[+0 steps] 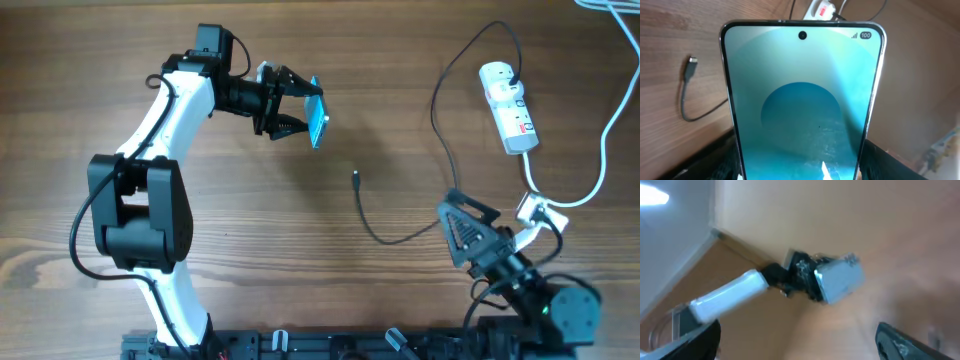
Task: Plug charger to phone and switch on socket
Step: 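Swing the right gripper toward the held phone's bottom edge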
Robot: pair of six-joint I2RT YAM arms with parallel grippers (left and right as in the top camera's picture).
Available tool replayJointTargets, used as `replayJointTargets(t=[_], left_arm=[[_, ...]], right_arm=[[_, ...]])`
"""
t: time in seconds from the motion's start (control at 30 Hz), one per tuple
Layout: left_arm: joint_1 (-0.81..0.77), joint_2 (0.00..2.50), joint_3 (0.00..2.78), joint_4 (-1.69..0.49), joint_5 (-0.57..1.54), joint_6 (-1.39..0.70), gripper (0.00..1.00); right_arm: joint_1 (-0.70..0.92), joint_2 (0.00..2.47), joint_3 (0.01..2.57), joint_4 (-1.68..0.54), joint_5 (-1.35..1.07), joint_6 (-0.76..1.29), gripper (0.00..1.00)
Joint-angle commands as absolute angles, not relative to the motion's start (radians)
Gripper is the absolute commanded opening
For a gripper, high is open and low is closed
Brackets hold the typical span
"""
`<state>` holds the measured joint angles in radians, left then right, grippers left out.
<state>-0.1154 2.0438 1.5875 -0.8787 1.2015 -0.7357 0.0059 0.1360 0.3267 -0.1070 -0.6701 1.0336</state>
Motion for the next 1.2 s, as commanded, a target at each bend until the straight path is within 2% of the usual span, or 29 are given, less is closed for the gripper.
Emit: replayJointTargets(t=[0.0, 0.07, 0.17, 0.23, 0.3, 0.37, 0.43, 0.57, 0.73, 0.9, 1.03, 1.17], left_arm=[[-0.108, 2.003, 1.584, -0.868, 1.272, -0.775, 0.69], [-0.108, 2.003, 1.584, -0.868, 1.283, -0.775, 0.68], [-0.108, 2.003, 1.584, -0.868, 1.299, -0.775, 0.68], [-0.108, 2.003, 1.584, -0.868, 1.305, -0.775, 0.68], [-0.108, 2.003, 1.584, -0.864, 1.306, -0.775, 0.68], [-0.108, 2.003, 1.584, -0.86, 1.309, -0.776, 0.68], [-0.108, 2.003, 1.584, -0.852, 1.313, -0.795, 0.68], [-0.108, 2.003, 1.584, -0.837, 1.313, -0.821, 0.68], [-0.108, 2.003, 1.584, -0.836, 1.316, -0.869, 0.69], [-0.108, 2.003, 1.584, -0.822, 1.335, -0.906, 0.69], [-0.108, 2.003, 1.584, -0.822, 1.335, -0.906, 0.69], [-0.108, 2.003, 1.584, -0.822, 1.336, -0.906, 0.69]], right_arm=[[0.009, 0.338, 0.63, -0.403, -0.649, 0.643, 0.99], [0.009, 0.459, 0.772, -0.603, -0.517, 0.541, 0.99], [0.009, 0.641, 0.976, -0.794, -0.334, 0.55, 1.0], [0.01, 0.74, 1.073, -0.793, -0.411, 0.646, 1.0], [0.026, 0.836, 1.134, -0.688, -0.703, 0.488, 0.98], [0.071, 0.934, 1.213, -0.748, -0.739, 0.458, 0.98], [0.156, 1.044, 1.3, -0.857, -0.635, 0.391, 0.97], [0.385, 1.241, 1.427, -0.986, -0.273, 0.429, 0.97], [0.65, 1.44, 1.539, -0.995, 0.078, 0.557, 0.97], [0.776, 1.549, 1.567, -0.961, 0.333, 0.699, 0.97], [0.801, 1.577, 1.567, -0.901, 0.374, 0.756, 0.97], [0.801, 1.586, 1.562, -0.827, 0.351, 0.708, 0.93]])
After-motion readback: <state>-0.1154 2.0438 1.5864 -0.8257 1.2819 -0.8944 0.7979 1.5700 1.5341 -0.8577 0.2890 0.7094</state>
